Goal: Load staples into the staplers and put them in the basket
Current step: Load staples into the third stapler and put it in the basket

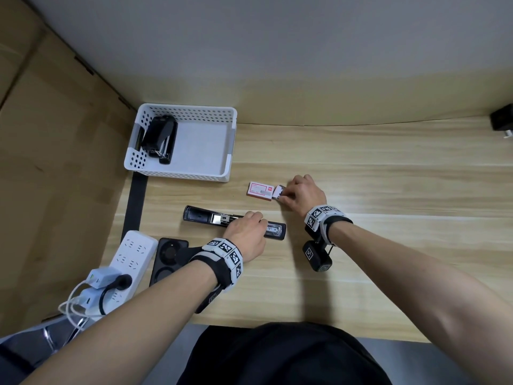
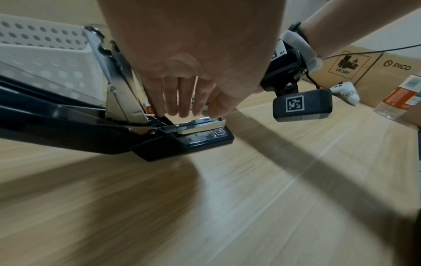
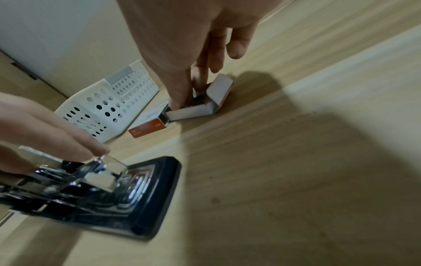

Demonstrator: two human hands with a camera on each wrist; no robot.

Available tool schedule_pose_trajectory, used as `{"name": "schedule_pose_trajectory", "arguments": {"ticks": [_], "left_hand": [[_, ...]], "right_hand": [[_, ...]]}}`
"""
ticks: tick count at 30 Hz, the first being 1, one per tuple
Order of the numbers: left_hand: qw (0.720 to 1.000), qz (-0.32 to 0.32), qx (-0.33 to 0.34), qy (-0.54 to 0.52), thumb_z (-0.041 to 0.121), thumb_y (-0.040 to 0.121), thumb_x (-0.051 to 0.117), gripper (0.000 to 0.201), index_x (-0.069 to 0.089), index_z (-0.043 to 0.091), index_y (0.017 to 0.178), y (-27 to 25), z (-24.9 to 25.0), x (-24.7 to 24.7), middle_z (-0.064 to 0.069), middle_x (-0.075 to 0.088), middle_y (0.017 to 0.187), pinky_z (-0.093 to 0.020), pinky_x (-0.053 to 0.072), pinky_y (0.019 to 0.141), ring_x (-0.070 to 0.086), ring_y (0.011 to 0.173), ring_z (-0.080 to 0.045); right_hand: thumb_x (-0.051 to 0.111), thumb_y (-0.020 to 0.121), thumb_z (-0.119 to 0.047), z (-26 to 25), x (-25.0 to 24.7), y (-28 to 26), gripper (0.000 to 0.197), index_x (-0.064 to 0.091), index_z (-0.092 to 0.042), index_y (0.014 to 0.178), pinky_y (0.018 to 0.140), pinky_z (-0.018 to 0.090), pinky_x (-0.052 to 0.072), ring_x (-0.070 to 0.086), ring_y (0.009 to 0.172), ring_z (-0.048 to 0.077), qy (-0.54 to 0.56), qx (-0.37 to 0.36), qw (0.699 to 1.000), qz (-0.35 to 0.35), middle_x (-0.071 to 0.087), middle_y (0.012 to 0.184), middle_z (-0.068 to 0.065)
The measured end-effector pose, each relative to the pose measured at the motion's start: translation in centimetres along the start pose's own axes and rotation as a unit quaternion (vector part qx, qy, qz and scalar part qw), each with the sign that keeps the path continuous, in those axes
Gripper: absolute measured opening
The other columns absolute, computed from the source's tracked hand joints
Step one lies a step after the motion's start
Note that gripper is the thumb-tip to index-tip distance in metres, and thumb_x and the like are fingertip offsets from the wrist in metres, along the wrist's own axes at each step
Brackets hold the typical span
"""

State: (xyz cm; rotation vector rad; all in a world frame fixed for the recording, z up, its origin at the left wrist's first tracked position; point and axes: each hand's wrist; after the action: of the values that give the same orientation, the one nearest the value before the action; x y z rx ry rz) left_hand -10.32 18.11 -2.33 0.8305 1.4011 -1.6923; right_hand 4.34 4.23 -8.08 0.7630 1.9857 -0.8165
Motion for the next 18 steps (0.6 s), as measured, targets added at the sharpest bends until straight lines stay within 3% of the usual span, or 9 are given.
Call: {"name": "schedule_pose_trajectory", "arguments": {"ticks": [6, 12, 15, 18], "left_hand": [[1.000, -0.013, -0.003, 0.006, 0.020, 0.090, 0.045, 0.036, 0.054, 0.009, 0.124, 0.0, 0.5, 0.3, -0.005, 0.052, 0.123, -0.036, 0.044, 0.088, 0.047, 0.116, -0.024], [1.000, -0.023, -0.006, -0.001, 0.021, 0.091, 0.045, 0.036, 0.052, 0.009, 0.124, -0.1, 0.6, 0.1, -0.005, 0.052, 0.124, -0.038, 0.046, 0.090, 0.046, 0.118, -0.024], [0.999, -0.036, -0.009, -0.004, 0.019, 0.092, 0.044, 0.036, 0.050, 0.009, 0.125, -0.3, 0.8, 0.0, -0.006, 0.051, 0.123, -0.039, 0.046, 0.087, 0.047, 0.117, -0.025], [0.999, -0.043, -0.015, -0.006, 0.018, 0.092, 0.044, 0.036, 0.048, 0.009, 0.127, -0.4, 1.0, 0.1, -0.006, 0.050, 0.124, -0.040, 0.046, 0.085, 0.046, 0.117, -0.025]], "right_hand": [[0.059, 0.092, -0.035, 0.7, 0.2, -0.7, 0.021, 0.074, -0.021, 0.098, 0.066, 0.033, 0.047, 0.045, 0.103, 0.022, -0.012, -0.018, 1.000, 0.013, 0.057, 0.100, -0.001], [0.058, 0.095, -0.031, 1.3, -1.2, -2.4, 0.020, 0.073, -0.018, 0.096, 0.069, 0.032, 0.043, 0.054, 0.089, 0.022, 0.093, -0.033, 0.992, 0.073, 0.068, 0.093, -0.001], [0.065, 0.090, -0.028, 2.1, -1.8, -4.3, 0.015, 0.076, -0.018, 0.092, 0.074, 0.032, 0.050, 0.066, 0.081, 0.021, 0.158, 0.015, 0.984, 0.086, 0.075, 0.088, 0.000], [0.073, 0.082, -0.026, 2.9, -1.5, -6.2, 0.006, 0.077, -0.023, 0.086, 0.077, 0.032, 0.053, 0.068, 0.076, 0.013, 0.194, 0.056, 0.978, 0.061, 0.075, 0.082, -0.005]]}}
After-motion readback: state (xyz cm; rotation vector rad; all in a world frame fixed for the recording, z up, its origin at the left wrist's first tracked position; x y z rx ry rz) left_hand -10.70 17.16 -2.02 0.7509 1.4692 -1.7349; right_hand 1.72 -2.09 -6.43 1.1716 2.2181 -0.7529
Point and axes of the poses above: each hand's wrist, its own y-axis towards the middle knuckle, its own x-axis out of the palm, z = x × y
